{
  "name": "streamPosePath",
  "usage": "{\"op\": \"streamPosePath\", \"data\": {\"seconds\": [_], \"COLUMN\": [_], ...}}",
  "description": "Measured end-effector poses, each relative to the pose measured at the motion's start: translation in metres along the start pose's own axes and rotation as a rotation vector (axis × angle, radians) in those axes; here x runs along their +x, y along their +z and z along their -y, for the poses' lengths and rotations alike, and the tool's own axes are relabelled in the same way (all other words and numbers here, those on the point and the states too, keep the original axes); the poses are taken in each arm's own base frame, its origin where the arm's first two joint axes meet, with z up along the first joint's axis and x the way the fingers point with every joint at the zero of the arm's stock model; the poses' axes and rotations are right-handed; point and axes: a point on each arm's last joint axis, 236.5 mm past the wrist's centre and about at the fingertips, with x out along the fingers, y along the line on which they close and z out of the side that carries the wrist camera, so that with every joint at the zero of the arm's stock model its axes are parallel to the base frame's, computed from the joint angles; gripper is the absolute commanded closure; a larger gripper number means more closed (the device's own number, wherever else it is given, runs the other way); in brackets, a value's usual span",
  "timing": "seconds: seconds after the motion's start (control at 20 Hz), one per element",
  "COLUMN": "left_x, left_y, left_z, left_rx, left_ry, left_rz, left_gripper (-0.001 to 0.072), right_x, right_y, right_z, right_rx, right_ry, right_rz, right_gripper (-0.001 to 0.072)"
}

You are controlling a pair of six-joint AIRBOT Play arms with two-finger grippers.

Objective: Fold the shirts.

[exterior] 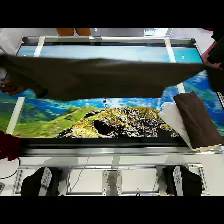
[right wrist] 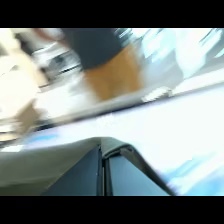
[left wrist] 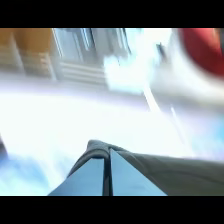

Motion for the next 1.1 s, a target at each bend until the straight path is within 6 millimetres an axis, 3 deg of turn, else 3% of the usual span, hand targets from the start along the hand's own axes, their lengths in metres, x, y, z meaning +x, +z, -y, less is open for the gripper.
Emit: {"op": "streamPosePath", "data": {"seconds": [0.1,0.25,0.35,0.45,0.55,0.65,0.75,0.9,1.1], "left_x": [-0.036,-0.062,-0.052,-0.023,0.014,0.056,0.099,0.159,0.222], "left_y": [0.052,0.093,0.097,0.077,0.046,0.003,-0.056,-0.161,-0.289], "left_z": [0.029,0.053,0.048,0.037,0.022,0.005,-0.012,-0.031,-0.064], "left_rx": [0.083,0.134,0.106,0.041,-0.033,-0.088,-0.114,-0.119,-0.150], "left_ry": [0.017,0.015,-0.001,-0.055,-0.112,-0.139,-0.133,-0.102,-0.007], "left_rz": [0.155,0.265,0.251,0.146,0.017,-0.138,-0.319,-0.593,-0.807], "left_gripper": [0.0695,0.0695,0.0695,0.0695,0.0696,0.0695,0.0695,0.0695,0.0695], "right_x": [-0.026,-0.034,-0.019,0.008,0.041,0.080,0.121,0.181,0.244], "right_y": [0.039,0.075,0.083,0.074,0.050,0.006,-0.054,-0.145,-0.236], "right_z": [-0.014,-0.023,-0.013,0.008,0.036,0.068,0.099,0.136,0.168], "right_rx": [-0.151,-0.235,-0.207,-0.132,-0.054,0.000,0.029,0.067,0.078], "right_ry": [-0.103,-0.147,-0.111,-0.041,0.021,0.050,0.043,0.003,-0.059], "right_rz": [0.071,0.121,0.097,0.015,-0.107,-0.270,-0.453,-0.651,-0.734], "right_gripper": [0.0687,0.0687,0.0686,0.0686,0.0685,0.0686,0.0686,0.0686,0.0686]}}
